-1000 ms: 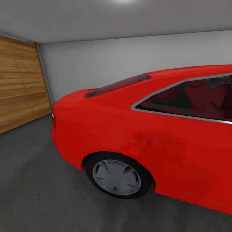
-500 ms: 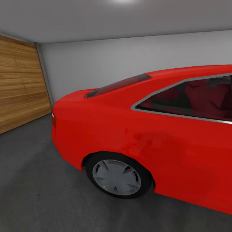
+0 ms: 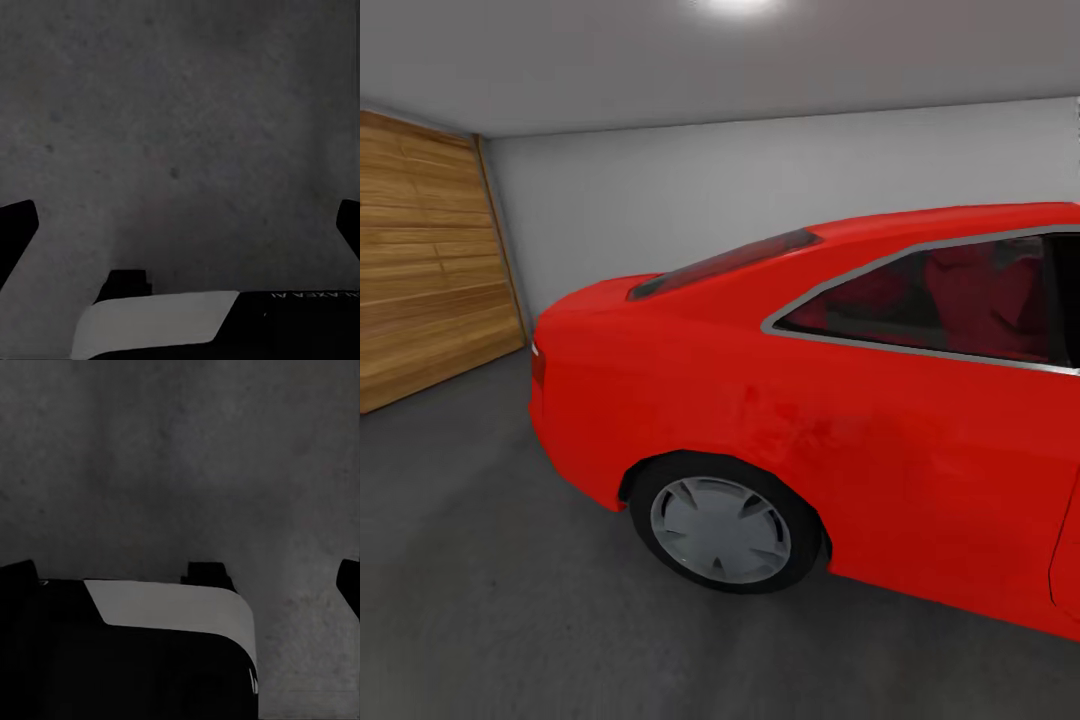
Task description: Move the two storage containers from the living room to the garage. In the garage, place one container on the floor and stack the other container on top of it (either order is fine).
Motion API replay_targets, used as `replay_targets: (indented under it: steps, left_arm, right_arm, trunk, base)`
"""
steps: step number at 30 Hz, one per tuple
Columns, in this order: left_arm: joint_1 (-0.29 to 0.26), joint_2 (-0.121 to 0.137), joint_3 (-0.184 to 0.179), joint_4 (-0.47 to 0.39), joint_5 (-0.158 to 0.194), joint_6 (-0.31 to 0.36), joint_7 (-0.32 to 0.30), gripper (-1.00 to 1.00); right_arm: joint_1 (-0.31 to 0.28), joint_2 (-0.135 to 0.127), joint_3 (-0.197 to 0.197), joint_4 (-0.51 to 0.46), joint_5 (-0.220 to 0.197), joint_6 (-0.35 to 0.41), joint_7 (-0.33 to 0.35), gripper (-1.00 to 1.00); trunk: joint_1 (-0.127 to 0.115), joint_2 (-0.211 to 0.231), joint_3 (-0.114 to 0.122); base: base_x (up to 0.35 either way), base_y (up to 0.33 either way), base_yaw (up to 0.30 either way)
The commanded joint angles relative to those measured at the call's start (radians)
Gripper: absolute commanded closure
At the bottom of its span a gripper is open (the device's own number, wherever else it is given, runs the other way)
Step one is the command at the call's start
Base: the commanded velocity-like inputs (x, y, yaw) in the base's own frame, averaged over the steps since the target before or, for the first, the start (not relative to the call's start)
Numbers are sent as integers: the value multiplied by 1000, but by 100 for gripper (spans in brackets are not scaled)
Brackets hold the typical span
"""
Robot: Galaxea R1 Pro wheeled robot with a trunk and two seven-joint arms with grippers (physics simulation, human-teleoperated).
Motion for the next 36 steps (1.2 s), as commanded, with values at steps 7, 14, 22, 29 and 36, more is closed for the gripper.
replay_targets:
  steps: [7, 14, 22, 29, 36]
  left_arm:
    - [0, 1, 1, -1, -1, -4, 3, -100]
    - [0, 2, 2, 2, -2, -5, 4, -100]
    - [0, 1, 25, 2, -2, -6, 4, -100]
    - [0, 1, 29, 2, -2, -6, 4, -100]
    - [0, 0, 31, 2, -2, -6, 4, -100]
  right_arm:
    - [-1, -2, 1, 1, -1, -3, 0, -100]
    - [-1, -3, 1, 2, 0, -3, 0, -100]
    - [-1, -11, 1, 2, 0, -3, 0, -100]
    - [-1, -14, 1, 2, 1, -3, 1, -100]
    - [-2, -20, 1, 2, 1, -3, 6, -100]
  trunk:
    - [-1, 0, -1]
    - [-1, 0, -1]
    - [-1, 0, -1]
    - [-1, 0, -1]
    - [-1, 0, -1]
  base:
    - [-336, 0, 0]
    - [-336, 0, 0]
    - [-335, 0, 0]
    - [-155, 0, 0]
    - [-6, 0, -155]
